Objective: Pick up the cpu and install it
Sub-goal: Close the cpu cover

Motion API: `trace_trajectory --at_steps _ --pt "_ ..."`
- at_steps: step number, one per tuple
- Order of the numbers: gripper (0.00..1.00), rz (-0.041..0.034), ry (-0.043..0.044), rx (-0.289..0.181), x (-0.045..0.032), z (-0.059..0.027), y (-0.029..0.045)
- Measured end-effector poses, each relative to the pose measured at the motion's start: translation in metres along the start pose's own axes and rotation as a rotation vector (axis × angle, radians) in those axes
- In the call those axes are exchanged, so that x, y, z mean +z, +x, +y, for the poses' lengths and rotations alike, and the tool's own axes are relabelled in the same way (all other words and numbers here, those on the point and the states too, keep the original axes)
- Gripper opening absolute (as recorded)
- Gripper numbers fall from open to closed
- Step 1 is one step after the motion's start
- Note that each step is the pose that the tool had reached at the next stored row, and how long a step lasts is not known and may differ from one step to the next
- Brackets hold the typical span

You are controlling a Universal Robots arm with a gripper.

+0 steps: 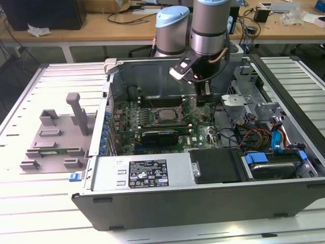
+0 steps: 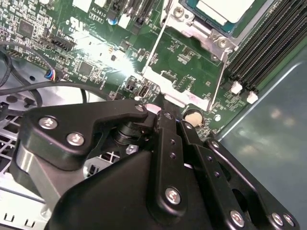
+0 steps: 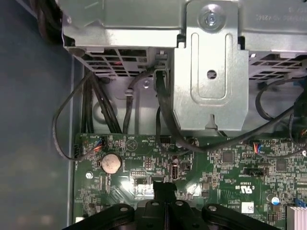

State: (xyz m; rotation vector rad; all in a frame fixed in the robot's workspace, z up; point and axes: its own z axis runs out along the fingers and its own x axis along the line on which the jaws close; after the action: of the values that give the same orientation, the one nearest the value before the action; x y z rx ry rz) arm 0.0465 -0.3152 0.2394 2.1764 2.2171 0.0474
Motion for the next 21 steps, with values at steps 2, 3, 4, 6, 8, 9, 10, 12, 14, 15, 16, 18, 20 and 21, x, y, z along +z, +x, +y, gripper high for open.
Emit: trace_trajectory --at_steps 2,3,4,6,8,9,10,12,14,15,16,18,20,21 --pt "0.11 0.0001 -0.0009 0.001 -0.0001 -0.0026 0.0007" --pt "0.11 0.0001 -0.0017 0.001 -0.0001 -0.0038 0.0009" --pt "0.11 -0.0001 -0.0036 0.002 -0.0003 -0.0063 0.0014" --pt "0.11 -0.0002 -0.0099 0.004 -0.0006 -0.0129 0.0032" --pt "0.11 -0.0006 -0.0159 0.007 -0.0010 -0.0185 0.0055" --pt "0.11 -0.0007 -0.0183 0.008 -0.0011 -0.0214 0.0066" --pt "0.11 -0.0008 -0.0193 0.010 -0.0012 -0.0232 0.0073" --pt "0.11 -0.0010 -0.0222 0.013 -0.0014 -0.0265 0.0086" --pt "0.11 -0.0012 -0.0250 0.016 -0.0015 -0.0293 0.0100" --pt "0.11 -0.0013 -0.0262 0.017 -0.0016 -0.0304 0.0105" --pt "0.11 -0.0014 -0.0274 0.018 -0.0017 -0.0315 0.0109" --pt "0.11 -0.0015 -0.0304 0.021 -0.0018 -0.0340 0.0118" --pt "0.11 -0.0017 -0.0373 0.025 -0.0020 -0.0401 0.0126" --pt "0.11 -0.0017 -0.0389 0.026 -0.0021 -0.0420 0.0127"
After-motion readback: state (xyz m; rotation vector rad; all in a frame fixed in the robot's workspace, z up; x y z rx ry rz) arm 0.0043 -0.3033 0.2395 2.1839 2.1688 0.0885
